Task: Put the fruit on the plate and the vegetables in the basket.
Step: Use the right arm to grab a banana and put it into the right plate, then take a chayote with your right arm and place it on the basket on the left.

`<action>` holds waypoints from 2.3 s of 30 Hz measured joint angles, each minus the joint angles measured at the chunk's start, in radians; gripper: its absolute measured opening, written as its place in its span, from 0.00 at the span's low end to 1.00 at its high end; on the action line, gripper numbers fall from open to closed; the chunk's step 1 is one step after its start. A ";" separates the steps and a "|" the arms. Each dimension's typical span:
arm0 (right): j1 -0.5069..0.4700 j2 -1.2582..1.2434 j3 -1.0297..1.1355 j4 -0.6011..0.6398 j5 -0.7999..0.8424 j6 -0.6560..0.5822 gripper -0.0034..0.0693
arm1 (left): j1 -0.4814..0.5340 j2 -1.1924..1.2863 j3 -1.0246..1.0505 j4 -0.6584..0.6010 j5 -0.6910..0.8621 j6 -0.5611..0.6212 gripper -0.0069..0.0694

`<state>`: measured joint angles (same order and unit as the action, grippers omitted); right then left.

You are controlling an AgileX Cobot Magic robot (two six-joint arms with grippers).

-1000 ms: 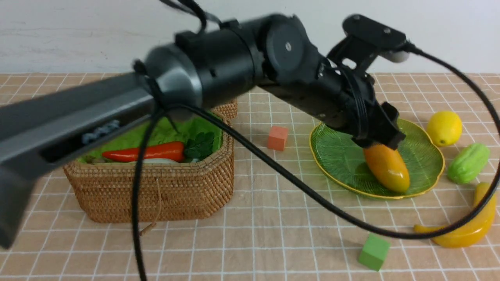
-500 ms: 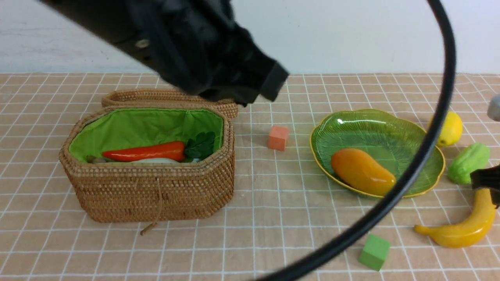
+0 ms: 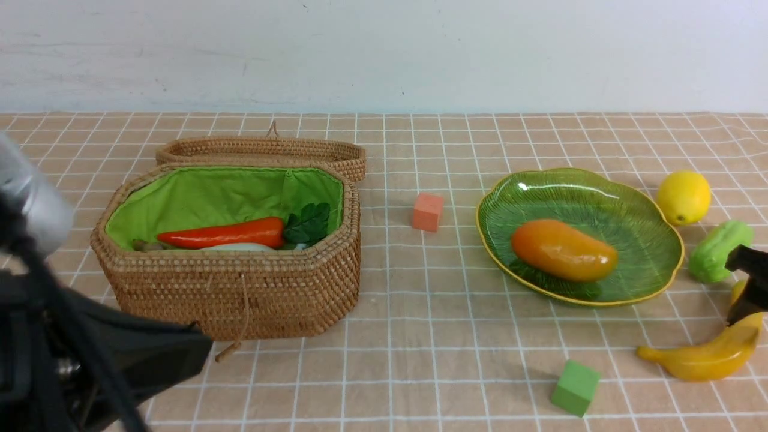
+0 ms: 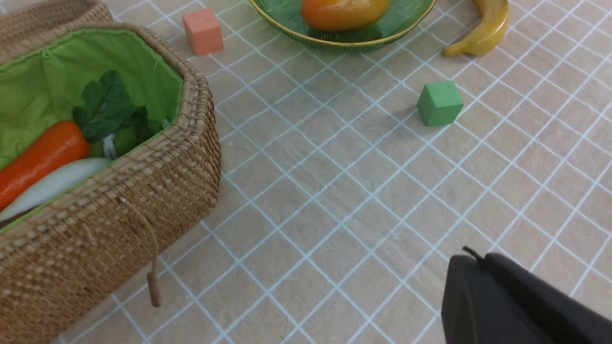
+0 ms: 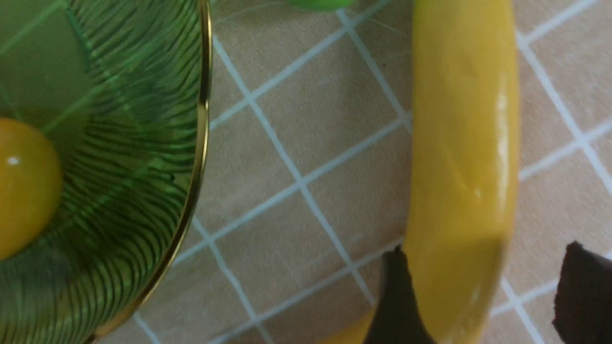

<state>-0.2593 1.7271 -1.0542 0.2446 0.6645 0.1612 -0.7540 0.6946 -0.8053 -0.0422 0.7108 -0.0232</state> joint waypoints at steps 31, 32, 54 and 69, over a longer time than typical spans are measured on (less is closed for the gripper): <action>0.165 0.248 -0.560 0.017 0.284 -0.086 0.48 | 0.000 -0.093 0.081 0.000 -0.141 0.102 0.07; 0.165 0.269 -0.577 0.010 0.296 -0.101 0.48 | 0.000 -0.092 0.081 0.000 -0.141 0.102 0.07; 0.111 0.271 -0.620 -0.068 0.273 -0.078 0.85 | 0.000 -0.092 0.081 -0.007 -0.141 0.102 0.07; -0.009 0.429 -0.625 -0.108 0.114 0.077 0.85 | 0.000 -0.091 0.081 -0.027 -0.140 0.102 0.07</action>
<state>-0.2683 2.1564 -1.6788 0.1366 0.7782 0.2380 -0.7540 0.6032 -0.7245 -0.0689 0.5712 0.0790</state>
